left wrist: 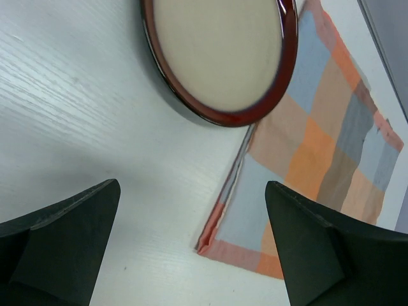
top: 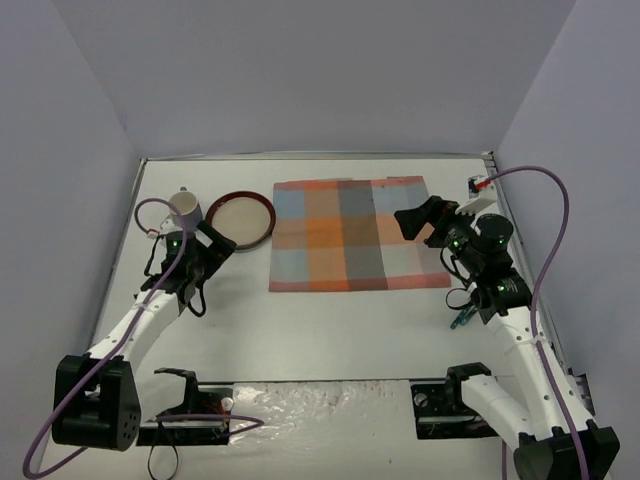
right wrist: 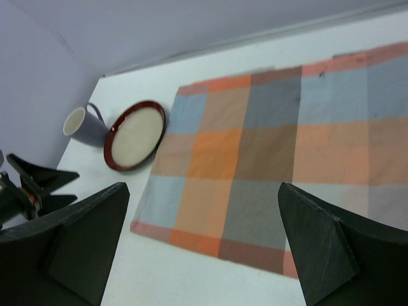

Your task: Set the dinner table for one person

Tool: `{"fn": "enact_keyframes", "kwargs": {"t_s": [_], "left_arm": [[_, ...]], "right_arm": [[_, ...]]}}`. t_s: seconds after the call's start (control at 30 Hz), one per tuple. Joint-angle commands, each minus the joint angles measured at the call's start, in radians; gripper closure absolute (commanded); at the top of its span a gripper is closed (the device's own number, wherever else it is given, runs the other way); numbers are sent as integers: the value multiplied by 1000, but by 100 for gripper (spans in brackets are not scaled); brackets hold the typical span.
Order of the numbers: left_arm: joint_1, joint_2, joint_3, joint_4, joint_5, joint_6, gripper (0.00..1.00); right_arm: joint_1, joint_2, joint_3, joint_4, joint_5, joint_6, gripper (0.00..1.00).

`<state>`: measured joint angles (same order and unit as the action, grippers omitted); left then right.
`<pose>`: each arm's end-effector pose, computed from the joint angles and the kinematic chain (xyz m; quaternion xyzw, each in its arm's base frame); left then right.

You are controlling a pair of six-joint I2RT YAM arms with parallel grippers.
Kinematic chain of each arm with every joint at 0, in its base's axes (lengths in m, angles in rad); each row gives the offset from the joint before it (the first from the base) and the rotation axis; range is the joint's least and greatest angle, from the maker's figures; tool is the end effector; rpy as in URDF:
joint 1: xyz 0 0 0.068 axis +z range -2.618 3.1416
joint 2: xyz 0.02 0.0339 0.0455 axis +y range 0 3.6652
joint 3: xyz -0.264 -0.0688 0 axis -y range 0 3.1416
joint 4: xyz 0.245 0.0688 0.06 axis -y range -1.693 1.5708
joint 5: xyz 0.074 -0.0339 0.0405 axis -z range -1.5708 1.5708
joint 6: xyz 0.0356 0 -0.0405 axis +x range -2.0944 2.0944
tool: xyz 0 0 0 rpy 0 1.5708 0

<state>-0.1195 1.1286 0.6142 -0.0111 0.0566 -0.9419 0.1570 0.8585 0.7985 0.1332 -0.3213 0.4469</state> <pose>0.2426 -0.0312 0.2288 -0.3333 0.7996 -0.2737 0.4179 0.1988 0.0429 0.3664 -0.0189 0.6819 0.3190 0.6580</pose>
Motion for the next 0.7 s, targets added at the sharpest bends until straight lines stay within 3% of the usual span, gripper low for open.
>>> {"fn": "enact_keyframes", "kwargs": {"t_s": [0.0,0.27,0.47,0.67], "left_arm": [[57,38,-5,242,13,-98,7],[112,305,43,430,93,-169,16],[112,460,150,417,93,-163,20],[112,527,210,344,78,-162,33]], "right_arm": [[1,-22,-101,155,-135,73,0],[12,-9,-172,215,-174,87,0],[16,21,-168,218,-168,60,0],[18,29,-170,224,-154,55,0]]}}
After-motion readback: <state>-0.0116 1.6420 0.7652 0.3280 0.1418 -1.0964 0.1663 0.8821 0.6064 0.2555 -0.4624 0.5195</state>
